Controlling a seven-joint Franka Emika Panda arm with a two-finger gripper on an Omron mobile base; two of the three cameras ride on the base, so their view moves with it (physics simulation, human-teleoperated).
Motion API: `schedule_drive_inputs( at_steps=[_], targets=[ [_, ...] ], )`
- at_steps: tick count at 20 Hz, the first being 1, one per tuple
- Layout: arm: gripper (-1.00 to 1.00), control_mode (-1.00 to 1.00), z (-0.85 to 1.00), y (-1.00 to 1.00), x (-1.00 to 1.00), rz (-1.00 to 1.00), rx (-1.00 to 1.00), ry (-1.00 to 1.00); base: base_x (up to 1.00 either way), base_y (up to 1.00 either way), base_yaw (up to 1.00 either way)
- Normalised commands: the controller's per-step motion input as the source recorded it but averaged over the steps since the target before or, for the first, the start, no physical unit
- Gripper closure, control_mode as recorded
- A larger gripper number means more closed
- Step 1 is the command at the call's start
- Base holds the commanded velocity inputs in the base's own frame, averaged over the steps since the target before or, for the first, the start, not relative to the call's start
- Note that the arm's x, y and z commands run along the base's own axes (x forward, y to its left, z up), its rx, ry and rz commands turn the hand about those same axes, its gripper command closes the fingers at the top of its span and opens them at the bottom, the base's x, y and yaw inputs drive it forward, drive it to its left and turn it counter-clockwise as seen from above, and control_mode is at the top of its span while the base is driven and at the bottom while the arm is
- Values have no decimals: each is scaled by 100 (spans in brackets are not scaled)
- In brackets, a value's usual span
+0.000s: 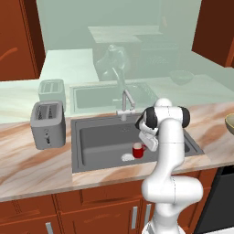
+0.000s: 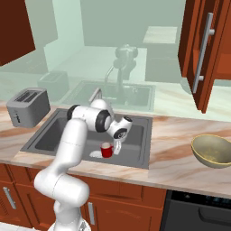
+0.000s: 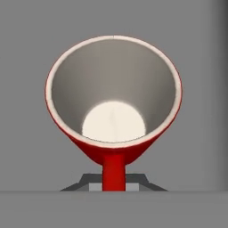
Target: Pick the mug and place it in the sink. Pick the bowl and place it in the open cabinet and then close the cabinet.
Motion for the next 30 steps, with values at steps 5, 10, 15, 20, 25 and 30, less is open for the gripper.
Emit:
schedule_drive_inputs(
  at_steps=[5,10,15,20,25,30],
  targets=[
    [100,-100,-21,0,17,0,0,-1,0,0,0],
    [100,-100,-24,0,15,0,0,-1,0,0,0],
    [-100,-100,-17,4,7,0,0,0,0,0,0],
    [-100,-100,4,1,2,0,0,0,0,0,0],
    [-100,-100,28,-5,0,0,0,0,0,0,0],
    [-100,-100,41,-9,0,0,0,0,0,0,0]
  ],
)
